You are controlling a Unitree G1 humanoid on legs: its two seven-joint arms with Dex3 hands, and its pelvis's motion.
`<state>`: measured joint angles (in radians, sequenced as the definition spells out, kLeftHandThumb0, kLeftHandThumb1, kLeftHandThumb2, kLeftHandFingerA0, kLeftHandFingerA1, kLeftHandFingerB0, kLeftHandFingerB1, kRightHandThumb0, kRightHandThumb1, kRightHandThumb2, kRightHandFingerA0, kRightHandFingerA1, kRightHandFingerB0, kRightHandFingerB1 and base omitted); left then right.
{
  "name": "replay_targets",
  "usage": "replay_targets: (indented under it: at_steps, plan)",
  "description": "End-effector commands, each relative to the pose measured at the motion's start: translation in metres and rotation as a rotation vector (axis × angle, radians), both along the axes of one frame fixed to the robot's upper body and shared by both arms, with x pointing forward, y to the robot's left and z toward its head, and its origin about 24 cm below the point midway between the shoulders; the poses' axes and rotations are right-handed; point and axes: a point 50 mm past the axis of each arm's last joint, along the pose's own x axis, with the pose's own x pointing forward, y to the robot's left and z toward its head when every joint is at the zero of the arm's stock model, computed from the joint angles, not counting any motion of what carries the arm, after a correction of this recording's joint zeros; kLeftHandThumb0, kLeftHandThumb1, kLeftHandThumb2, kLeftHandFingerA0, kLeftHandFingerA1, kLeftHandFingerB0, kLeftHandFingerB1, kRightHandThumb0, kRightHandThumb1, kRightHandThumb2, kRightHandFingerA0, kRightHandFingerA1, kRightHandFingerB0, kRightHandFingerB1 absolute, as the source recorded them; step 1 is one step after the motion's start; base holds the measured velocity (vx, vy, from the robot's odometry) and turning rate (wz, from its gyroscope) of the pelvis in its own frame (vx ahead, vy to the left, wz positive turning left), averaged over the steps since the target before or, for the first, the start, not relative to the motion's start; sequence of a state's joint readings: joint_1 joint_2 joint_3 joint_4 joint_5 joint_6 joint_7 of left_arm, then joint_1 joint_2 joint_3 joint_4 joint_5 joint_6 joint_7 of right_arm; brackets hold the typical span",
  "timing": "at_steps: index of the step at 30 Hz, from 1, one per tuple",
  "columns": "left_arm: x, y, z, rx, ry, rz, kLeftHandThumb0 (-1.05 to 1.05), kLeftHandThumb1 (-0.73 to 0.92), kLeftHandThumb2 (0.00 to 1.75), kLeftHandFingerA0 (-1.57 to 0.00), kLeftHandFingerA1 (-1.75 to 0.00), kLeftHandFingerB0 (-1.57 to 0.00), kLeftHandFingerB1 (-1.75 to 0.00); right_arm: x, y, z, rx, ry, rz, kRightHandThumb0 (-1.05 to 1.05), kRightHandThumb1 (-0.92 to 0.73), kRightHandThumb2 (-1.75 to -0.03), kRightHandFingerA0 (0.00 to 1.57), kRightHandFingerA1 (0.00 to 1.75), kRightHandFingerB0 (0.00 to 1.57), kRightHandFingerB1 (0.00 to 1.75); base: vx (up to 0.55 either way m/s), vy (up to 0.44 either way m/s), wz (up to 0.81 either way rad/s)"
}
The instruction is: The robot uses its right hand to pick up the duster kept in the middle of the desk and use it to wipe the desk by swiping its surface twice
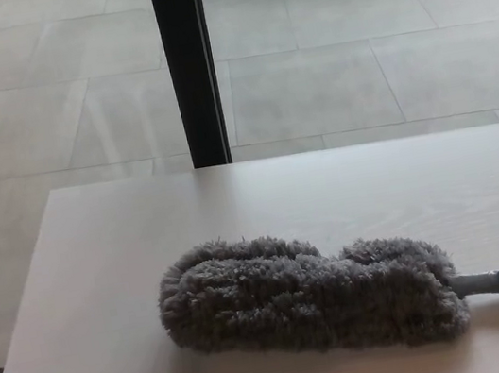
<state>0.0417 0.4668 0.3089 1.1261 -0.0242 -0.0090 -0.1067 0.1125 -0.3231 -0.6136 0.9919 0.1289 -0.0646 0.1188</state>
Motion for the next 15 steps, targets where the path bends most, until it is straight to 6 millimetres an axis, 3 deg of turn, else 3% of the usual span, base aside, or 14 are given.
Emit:
replay_targets:
  at_steps: [1,2,3,4,5,6,7,8,9,10,11,12,13,15]
  plan:
    - [-0.006,0.025,0.017,-0.08,-0.095,0.181,-0.95,0.25,1.48,-0.89,-1.36,-0.25,-1.02,-0.006,-0.048,0.041,-0.003,-0.389,-0.356,-0.76,-0.63,-0.95,0.24,0.75,0.05,0.59,0.0,0.0,0.0]
    - [-0.007,0.025,0.017,-0.067,-0.085,0.176,-0.92,0.25,1.43,-1.01,-1.37,-0.32,-1.02,-0.005,-0.054,0.047,-0.021,-0.406,-0.371,-0.79,-0.62,-0.96,0.23,0.74,0.07,0.6,0.0,0.0,0.0]
    - [-0.007,0.025,0.017,-0.055,-0.08,0.175,-0.96,0.21,1.48,-0.8,-1.27,-0.54,-1.14,-0.003,-0.058,0.052,-0.034,-0.423,-0.378,-0.79,-0.79,-0.62,0.09,0.86,0.0,0.6,0.0,0.0,0.0]
    - [-0.007,0.025,0.016,-0.048,-0.082,0.181,-0.94,0.24,1.44,-0.9,-1.33,-0.53,-1.14,0.001,-0.064,0.061,-0.053,-0.453,-0.382,-0.41,-0.49,-1.07,0.04,0.58,0.01,0.56,0.0,0.0,0.0]
    - [-0.008,0.025,0.016,-0.046,-0.084,0.184,-0.94,0.24,1.44,-0.9,-1.33,-0.53,-1.14,0.005,-0.068,0.067,-0.068,-0.472,-0.386,-0.41,-0.49,-1.07,0.04,0.58,0.01,0.56,0.0,0.0,0.0]
    - [-0.009,0.025,0.016,-0.038,-0.076,0.17,-0.91,0.11,1.52,-0.76,-1.39,-0.51,-1.29,0.021,-0.077,0.085,-0.11,-0.538,-0.383,-0.41,-0.47,-1.06,0.05,0.59,0.0,0.55,0.0,0.0,0.0]
    - [-0.01,0.026,0.016,-0.047,-0.085,0.196,-0.95,0.25,1.43,-0.9,-1.35,-0.48,-1.13,0.03,-0.08,0.096,-0.132,-0.57,-0.362,-0.41,-0.45,-1.05,0.06,0.59,0.0,0.54,0.0,0.0,0.0]
    - [-0.011,0.026,0.016,-0.047,-0.084,0.197,-0.95,0.25,1.43,-0.9,-1.35,-0.48,-1.13,0.03,-0.08,0.096,-0.131,-0.569,-0.362,-0.41,-0.45,-1.05,0.06,0.59,0.0,0.54,0.0,0.0,0.0]
    - [-0.012,0.026,0.016,-0.049,-0.081,0.183,-0.97,0.19,1.41,-0.77,-1.27,-0.54,-1.18,0.049,-0.084,0.116,-0.141,-0.655,-0.31,-0.75,-0.79,-0.64,0.08,0.78,0.11,0.5,0.0,0.0,0.0]
    - [-0.011,0.025,0.016,-0.051,-0.084,0.191,-0.91,0.11,1.52,-0.73,-1.38,-0.53,-1.31,0.056,-0.084,0.122,-0.153,-0.671,-0.284,-0.8,-0.62,-0.97,0.2,0.71,0.13,0.55,0.0,0.0,0.0]
    - [-0.01,0.024,0.014,-0.053,-0.076,0.193,-0.97,0.18,1.42,-0.77,-1.29,-0.59,-1.2,0.072,-0.085,0.138,-0.156,-0.719,-0.229,-0.79,-0.61,-0.98,0.24,0.68,0.1,0.51,0.0,0.0,0.0]
    - [-0.008,0.023,0.014,-0.075,-0.109,0.22,-1.03,0.21,1.43,-1.08,-1.51,-0.78,-1.32,0.098,-0.075,0.162,-0.18,-0.83,-0.123,-0.78,-0.78,-0.63,0.25,0.93,0.16,0.5,0.0,0.0,0.0]
    - [-0.007,0.022,0.013,-0.075,-0.104,0.212,-0.92,0.1,1.51,-0.8,-1.43,-0.62,-1.34,0.118,-0.057,0.183,-0.212,-0.888,-0.026,-0.75,-0.62,-0.99,0.25,0.69,0.1,0.51,0.0,0.0,0.0]
    - [-0.008,0.021,0.012,-0.072,-0.097,0.205,-1.0,0.16,1.41,-0.84,-1.35,-0.67,-1.26,0.13,-0.044,0.196,-0.215,-0.929,0.05,-0.79,-0.61,-0.99,0.16,0.67,0.04,0.51,0.0,0.0,0.0]
